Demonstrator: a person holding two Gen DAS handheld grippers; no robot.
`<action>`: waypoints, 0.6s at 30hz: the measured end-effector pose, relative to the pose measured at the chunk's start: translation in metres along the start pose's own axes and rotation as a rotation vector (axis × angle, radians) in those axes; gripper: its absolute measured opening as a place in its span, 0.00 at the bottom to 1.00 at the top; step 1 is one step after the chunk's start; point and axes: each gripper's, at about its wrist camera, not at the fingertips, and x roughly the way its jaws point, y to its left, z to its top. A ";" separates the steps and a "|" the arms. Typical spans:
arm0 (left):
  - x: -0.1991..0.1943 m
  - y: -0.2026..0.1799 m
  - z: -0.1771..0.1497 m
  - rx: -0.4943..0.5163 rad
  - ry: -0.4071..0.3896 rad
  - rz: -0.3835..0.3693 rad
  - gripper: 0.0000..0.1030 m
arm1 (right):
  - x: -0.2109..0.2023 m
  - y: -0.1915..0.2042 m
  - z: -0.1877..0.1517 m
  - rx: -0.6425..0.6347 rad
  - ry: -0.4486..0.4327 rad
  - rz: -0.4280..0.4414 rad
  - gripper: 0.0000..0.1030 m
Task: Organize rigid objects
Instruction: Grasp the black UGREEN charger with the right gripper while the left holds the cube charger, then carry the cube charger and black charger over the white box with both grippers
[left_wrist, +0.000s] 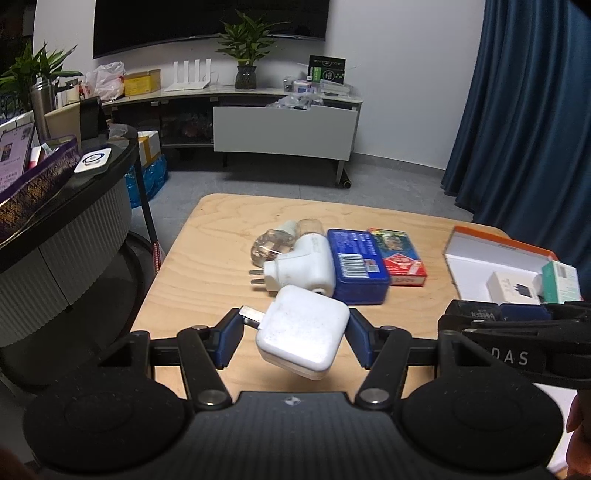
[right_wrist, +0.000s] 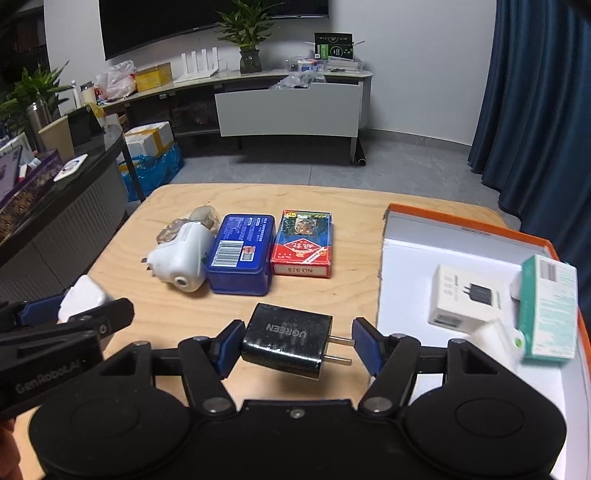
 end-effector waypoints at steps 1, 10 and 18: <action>-0.003 -0.003 -0.001 0.001 -0.001 -0.005 0.59 | -0.005 -0.002 -0.002 0.005 -0.005 -0.001 0.75; -0.029 -0.028 -0.008 0.034 -0.022 -0.040 0.59 | -0.042 -0.020 -0.024 0.034 -0.018 -0.029 0.75; -0.045 -0.045 -0.012 0.055 -0.041 -0.067 0.59 | -0.069 -0.032 -0.033 0.047 -0.047 -0.049 0.75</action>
